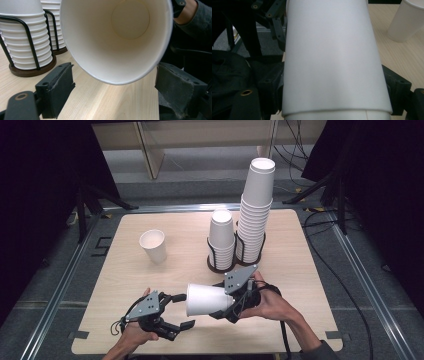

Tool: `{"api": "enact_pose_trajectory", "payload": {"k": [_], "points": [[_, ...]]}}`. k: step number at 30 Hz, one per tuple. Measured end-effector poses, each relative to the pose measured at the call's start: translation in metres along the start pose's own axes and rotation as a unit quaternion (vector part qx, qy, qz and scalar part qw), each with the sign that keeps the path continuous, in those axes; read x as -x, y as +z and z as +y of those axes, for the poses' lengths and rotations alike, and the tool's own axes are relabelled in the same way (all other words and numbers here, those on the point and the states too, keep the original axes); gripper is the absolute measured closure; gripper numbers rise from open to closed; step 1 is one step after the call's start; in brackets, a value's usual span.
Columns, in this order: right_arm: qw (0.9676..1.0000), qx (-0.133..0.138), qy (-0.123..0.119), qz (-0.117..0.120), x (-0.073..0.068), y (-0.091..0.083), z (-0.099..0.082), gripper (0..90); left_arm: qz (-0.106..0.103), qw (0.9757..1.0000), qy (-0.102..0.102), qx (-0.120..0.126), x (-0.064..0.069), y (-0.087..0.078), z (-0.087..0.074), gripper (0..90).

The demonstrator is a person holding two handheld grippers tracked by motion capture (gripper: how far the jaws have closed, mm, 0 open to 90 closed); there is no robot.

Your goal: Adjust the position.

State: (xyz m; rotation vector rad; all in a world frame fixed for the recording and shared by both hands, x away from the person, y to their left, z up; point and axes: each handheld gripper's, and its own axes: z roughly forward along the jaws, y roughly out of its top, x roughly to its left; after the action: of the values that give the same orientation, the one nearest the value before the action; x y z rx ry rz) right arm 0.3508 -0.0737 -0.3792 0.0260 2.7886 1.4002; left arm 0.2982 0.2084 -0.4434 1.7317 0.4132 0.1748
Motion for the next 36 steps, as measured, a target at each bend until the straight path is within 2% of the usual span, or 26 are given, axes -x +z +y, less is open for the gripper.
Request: {"api": "enact_pose_trajectory", "payload": {"k": [1, 5, 7, 11, 12, 14, 15, 16, 21, 22, 23, 24, 25, 27, 28, 31, 33, 34, 36], "points": [[1.0, 0.004, 0.001, 0.003, 0.0, 0.0, 0.0, 22.5, 0.0, 1.0, -0.007, 0.007, 0.0, 0.001, 0.0, 14.4], [0.9997, 0.015, -0.002, 0.018, -0.001, 0.002, 0.0, 22.5, 0.006, 0.9999, -0.014, 0.008, 0.0, -0.001, 0.002, 14.4], [0.9995, 0.019, -0.002, 0.024, -0.001, 0.004, 0.0, 22.5, 0.005, 0.9999, -0.011, 0.012, -0.001, -0.001, 0.002, 11.5], [0.999, 0.027, -0.008, 0.033, -0.002, 0.008, 0.0, 22.5, -0.004, 0.999, -0.025, 0.038, 0.001, 0.002, 0.002, 2.9], [0.9989, 0.028, -0.009, 0.036, -0.002, 0.009, 0.0, 22.5, 0.001, 0.9992, -0.024, 0.033, 0.002, 0.001, 0.004, 0.2], [0.9986, 0.027, -0.002, 0.046, -0.003, 0.013, 0.0, 22.5, -0.003, 0.9991, -0.023, 0.034, 0.002, 0.001, 0.004, 0.0], [0.9985, 0.03, -0.008, 0.046, -0.003, 0.014, 0.0, 22.5, -0.004, 0.9991, -0.021, 0.036, 0.003, 0.001, 0.004, 0.0], [0.9981, 0.031, -0.001, 0.053, -0.004, 0.016, 0.0, 22.5, -0.004, 0.9991, -0.021, 0.037, 0.004, 0.002, 0.004, 0.0], [0.997, 0.037, 0.001, 0.068, -0.005, 0.024, -0.001, 22.4, -0.014, 0.9984, -0.018, 0.051, 0.006, 0.004, 0.004, 0.0], [0.997, 0.039, -0.004, 0.067, -0.005, 0.025, -0.001, 22.4, -0.016, 0.9982, -0.019, 0.055, 0.006, 0.005, 0.004, 0.0], [0.9968, 0.038, 0.001, 0.071, -0.006, 0.025, -0.001, 22.4, -0.011, 0.9986, -0.02, 0.048, 0.006, 0.003, 0.005, 0.0], [0.9966, 0.039, 0.003, 0.072, -0.006, 0.026, -0.001, 22.4, -0.017, 0.9984, -0.019, 0.051, 0.006, 0.003, 0.005, 0.9], [0.9967, 0.043, -0.002, 0.069, -0.005, 0.026, -0.001, 22.4, -0.021, 0.9983, -0.015, 0.052, 0.007, 0.003, 0.005, 5.5], [0.9965, 0.045, -0.003, 0.07, -0.005, 0.027, -0.002, 22.4, -0.022, 0.9985, -0.008, 0.05, 0.006, 0.002, 0.006, 5.8], [0.9961, 0.044, 0.007, 0.076, -0.005, 0.028, -0.003, 22.5, -0.021, 0.9986, -0.006, 0.049, 0.006, 0.001, 0.006, 6.4], [0.9962, 0.039, 0.011, 0.077, -0.005, 0.029, -0.003, 22.2, -0.02, 0.9985, -0.007, 0.05, 0.007, 0.001, 0.007, 8.1], [0.9969, 0.039, 0.005, 0.069, -0.004, 0.029, -0.004, 21.5, -0.022, 0.9987, -0.002, 0.046, 0.006, 0.0, 0.008, 9.5], [0.997, 0.036, 0.008, 0.068, -0.005, 0.029, -0.004, 20.7, -0.018, 0.9988, -0.001, 0.045, 0.007, 0.0, 0.009, 10.1], [0.9983, 0.02, 0.016, 0.052, -0.006, 0.028, -0.003, 18.2, -0.014, 0.9992, 0.005, 0.036, 0.005, -0.002, 0.01, 10.9]]}}
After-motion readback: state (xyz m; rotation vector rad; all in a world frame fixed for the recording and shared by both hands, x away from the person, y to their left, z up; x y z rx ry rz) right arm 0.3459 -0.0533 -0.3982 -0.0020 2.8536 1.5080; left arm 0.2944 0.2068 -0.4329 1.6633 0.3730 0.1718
